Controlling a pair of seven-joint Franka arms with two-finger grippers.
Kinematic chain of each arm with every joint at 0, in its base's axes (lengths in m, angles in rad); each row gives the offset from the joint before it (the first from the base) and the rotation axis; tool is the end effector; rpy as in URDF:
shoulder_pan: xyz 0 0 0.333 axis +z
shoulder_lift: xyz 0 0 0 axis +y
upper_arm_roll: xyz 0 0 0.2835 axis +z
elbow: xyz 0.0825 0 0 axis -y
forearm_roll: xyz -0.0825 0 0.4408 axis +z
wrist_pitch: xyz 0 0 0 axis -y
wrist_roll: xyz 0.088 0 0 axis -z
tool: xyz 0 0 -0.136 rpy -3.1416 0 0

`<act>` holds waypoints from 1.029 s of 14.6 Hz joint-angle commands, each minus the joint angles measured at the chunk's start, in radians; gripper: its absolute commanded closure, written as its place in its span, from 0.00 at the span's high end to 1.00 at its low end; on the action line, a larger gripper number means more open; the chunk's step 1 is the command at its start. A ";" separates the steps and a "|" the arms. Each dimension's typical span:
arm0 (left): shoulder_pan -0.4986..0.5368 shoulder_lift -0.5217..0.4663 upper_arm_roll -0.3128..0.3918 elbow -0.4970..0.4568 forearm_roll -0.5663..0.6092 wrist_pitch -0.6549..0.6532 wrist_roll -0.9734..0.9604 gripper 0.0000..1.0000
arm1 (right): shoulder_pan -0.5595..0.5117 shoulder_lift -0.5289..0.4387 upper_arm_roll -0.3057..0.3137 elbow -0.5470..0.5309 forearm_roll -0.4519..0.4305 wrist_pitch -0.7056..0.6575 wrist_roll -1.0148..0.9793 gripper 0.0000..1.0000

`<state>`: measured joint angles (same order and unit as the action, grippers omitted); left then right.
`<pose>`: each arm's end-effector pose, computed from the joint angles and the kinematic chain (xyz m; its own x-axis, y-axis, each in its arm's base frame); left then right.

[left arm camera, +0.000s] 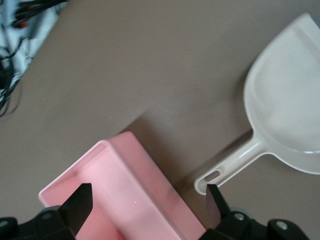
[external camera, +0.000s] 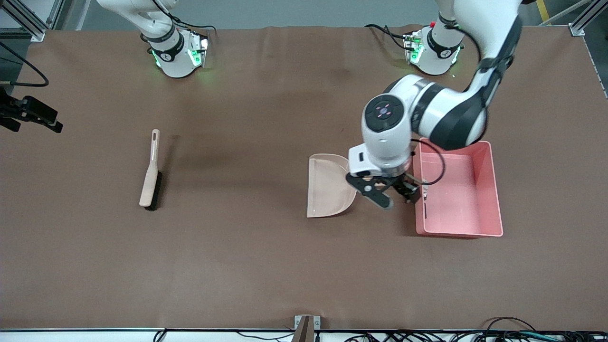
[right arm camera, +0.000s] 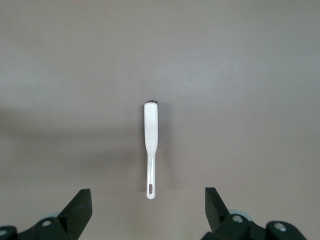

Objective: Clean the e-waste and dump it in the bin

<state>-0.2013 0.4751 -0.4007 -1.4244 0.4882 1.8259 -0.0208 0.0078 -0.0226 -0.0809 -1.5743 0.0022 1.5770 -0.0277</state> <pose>0.6470 -0.3381 0.3671 0.7826 -0.6212 -0.0409 -0.6050 -0.7435 -0.2848 0.6050 -0.0444 0.5754 0.9986 -0.0454 0.0253 -0.0453 -0.9990 -0.0033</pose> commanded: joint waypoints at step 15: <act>0.161 -0.608 0.322 -0.316 -0.471 -0.186 -0.019 1.00 | 0.001 -0.016 0.012 -0.009 -0.021 0.025 0.006 1.00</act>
<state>-0.0283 -0.0385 -0.0870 -1.6354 0.0331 1.6272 -0.0230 0.0121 -0.0229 -0.0726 -1.5731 -0.0036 1.5967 -0.0279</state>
